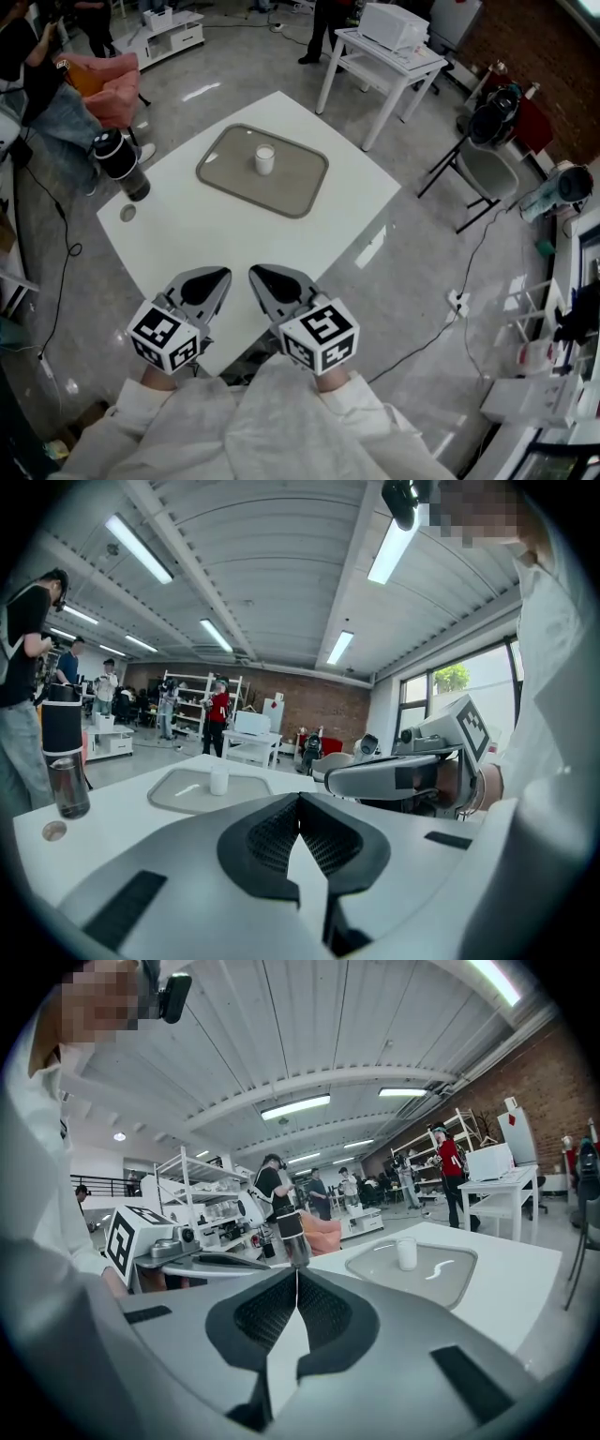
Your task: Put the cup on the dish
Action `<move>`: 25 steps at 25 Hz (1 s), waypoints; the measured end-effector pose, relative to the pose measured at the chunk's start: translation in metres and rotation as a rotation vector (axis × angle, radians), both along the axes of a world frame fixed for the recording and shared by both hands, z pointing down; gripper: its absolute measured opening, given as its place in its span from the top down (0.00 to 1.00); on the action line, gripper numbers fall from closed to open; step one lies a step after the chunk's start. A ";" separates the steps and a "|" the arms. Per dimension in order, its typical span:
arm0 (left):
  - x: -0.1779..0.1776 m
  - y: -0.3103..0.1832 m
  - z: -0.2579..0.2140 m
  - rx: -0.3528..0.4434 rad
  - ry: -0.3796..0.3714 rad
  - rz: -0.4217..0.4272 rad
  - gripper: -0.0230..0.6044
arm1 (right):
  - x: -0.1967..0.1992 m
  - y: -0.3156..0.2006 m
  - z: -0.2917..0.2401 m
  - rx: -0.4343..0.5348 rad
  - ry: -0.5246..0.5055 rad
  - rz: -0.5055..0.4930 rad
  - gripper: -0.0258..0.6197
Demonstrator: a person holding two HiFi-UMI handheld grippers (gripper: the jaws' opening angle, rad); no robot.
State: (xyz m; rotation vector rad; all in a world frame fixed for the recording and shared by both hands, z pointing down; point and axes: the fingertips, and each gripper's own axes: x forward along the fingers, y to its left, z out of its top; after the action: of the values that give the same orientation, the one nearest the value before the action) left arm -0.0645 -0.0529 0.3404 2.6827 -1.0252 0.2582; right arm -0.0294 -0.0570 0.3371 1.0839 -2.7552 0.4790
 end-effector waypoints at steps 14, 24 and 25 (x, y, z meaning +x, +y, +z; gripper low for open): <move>0.010 0.005 0.008 -0.044 -0.006 -0.047 0.95 | 0.005 0.009 0.006 -0.010 0.033 -0.060 0.94; 0.019 -0.002 0.000 -0.062 0.021 -0.105 0.95 | 0.019 0.003 0.002 -0.020 0.037 -0.097 0.94; 0.020 -0.001 0.001 -0.064 0.020 -0.106 0.95 | 0.019 0.003 0.002 -0.023 0.035 -0.099 0.94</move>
State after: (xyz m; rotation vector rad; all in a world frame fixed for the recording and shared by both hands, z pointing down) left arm -0.0441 -0.0540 0.3413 2.5592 -1.1300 0.2386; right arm -0.0106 -0.0543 0.3394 0.9362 -2.7501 0.4728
